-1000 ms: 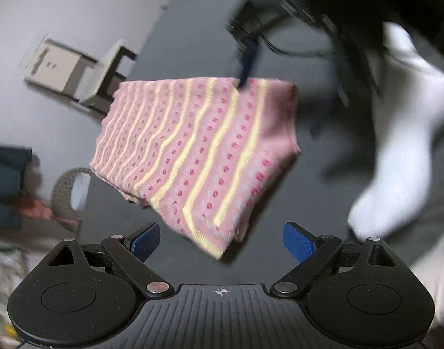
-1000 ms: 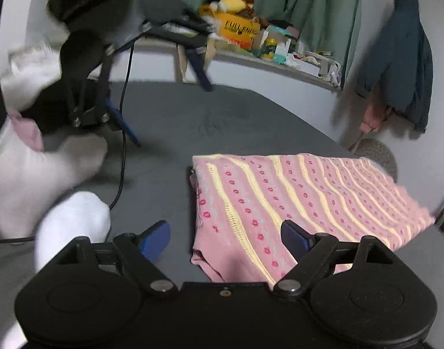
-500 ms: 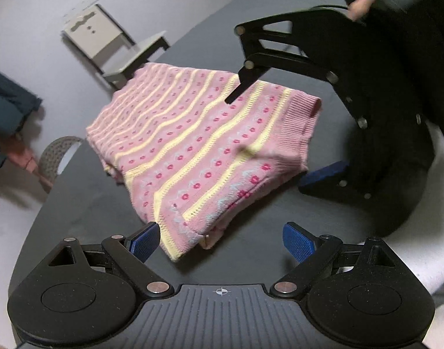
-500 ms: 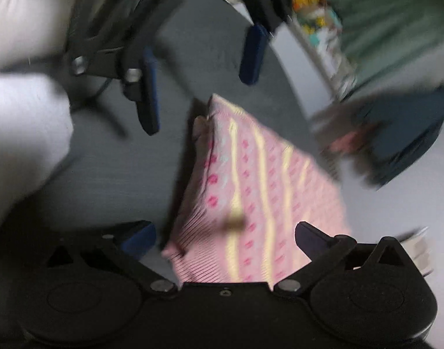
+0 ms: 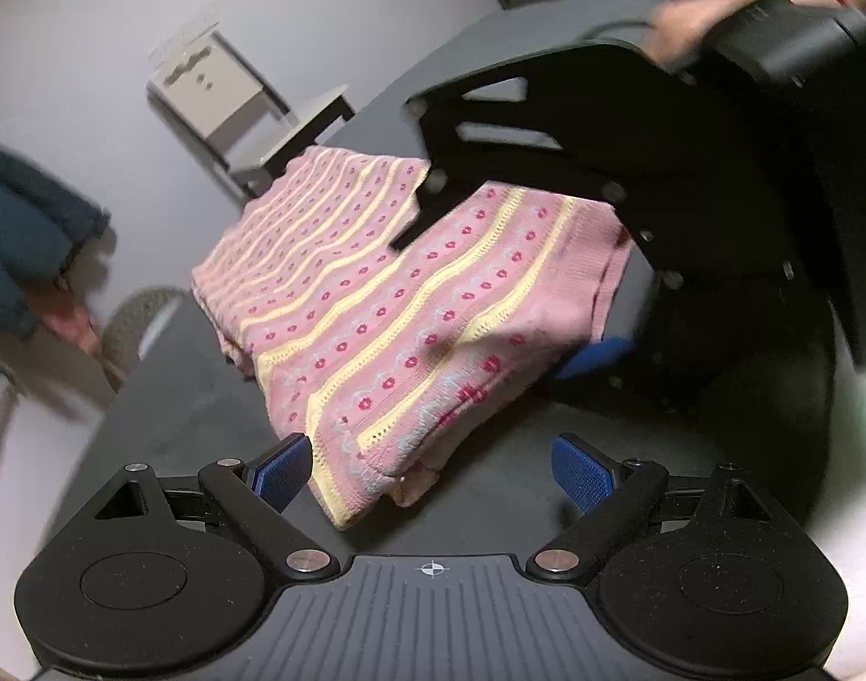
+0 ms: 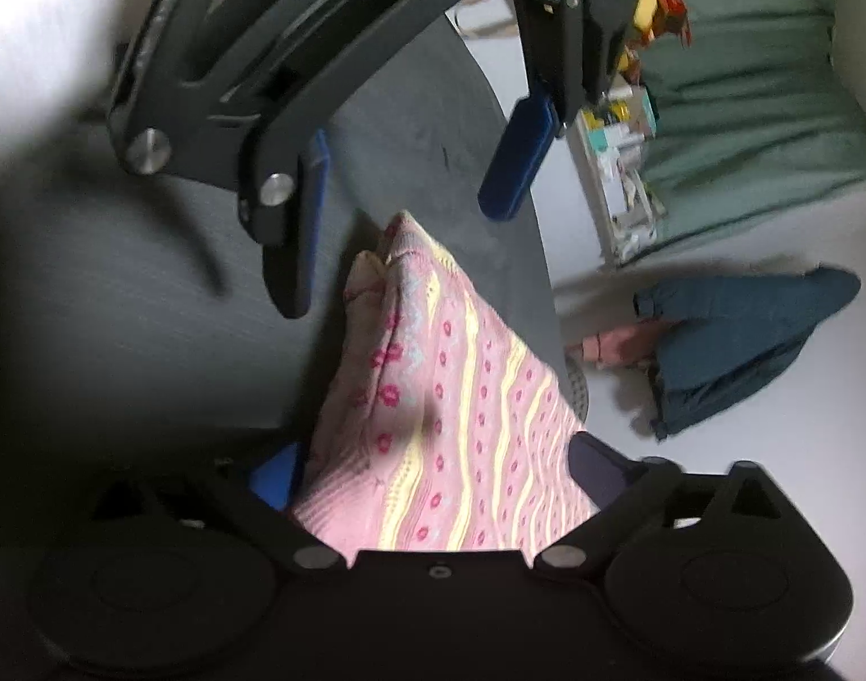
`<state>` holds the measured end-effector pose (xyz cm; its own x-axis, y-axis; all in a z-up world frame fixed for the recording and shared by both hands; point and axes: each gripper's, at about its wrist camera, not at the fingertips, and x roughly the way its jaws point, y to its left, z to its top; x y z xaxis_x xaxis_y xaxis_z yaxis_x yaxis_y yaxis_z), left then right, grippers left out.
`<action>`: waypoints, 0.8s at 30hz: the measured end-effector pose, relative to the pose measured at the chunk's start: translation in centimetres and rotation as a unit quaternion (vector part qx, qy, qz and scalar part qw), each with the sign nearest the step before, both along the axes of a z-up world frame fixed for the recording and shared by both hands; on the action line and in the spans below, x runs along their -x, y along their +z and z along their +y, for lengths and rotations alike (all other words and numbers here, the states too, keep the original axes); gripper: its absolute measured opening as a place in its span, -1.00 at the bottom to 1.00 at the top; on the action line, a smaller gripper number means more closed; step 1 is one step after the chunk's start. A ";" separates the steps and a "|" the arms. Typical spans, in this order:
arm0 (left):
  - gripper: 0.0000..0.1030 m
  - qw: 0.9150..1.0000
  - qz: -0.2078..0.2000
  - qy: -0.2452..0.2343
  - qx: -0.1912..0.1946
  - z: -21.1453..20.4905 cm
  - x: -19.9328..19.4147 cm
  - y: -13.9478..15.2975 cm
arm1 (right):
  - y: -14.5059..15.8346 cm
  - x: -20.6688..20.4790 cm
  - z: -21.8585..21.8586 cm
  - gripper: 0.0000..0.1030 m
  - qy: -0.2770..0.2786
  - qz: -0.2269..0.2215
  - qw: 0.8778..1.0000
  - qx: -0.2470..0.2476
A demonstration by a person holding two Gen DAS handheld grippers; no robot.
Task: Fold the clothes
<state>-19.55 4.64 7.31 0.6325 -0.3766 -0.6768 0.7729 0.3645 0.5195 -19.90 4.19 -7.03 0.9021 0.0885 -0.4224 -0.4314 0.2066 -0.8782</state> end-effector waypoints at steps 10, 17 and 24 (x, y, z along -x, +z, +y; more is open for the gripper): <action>0.78 0.987 -0.074 -0.088 -0.115 -2.6 1.9 -2.9 | 0.9 -1.1 -1.5 -0.38 0.015 0.018 0.998 -0.064; 0.78 0.971 -0.153 -0.095 -0.157 -6.0 1.1 -4.3 | 5.1 -3.0 -3.1 -0.62 -0.017 0.093 0.973 -0.211; 0.77 0.951 -0.227 -0.055 -0.203 -8.7 -0.7 -6.1 | 7.0 -3.6 -5.6 -0.73 -0.029 0.164 0.931 -0.325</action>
<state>-18.84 -4.07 1.21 0.8664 -0.2219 -0.4474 0.4573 -0.0075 0.8893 -16.33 -1.45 -0.07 0.7454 0.3761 -0.5503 -0.6255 0.6801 -0.3824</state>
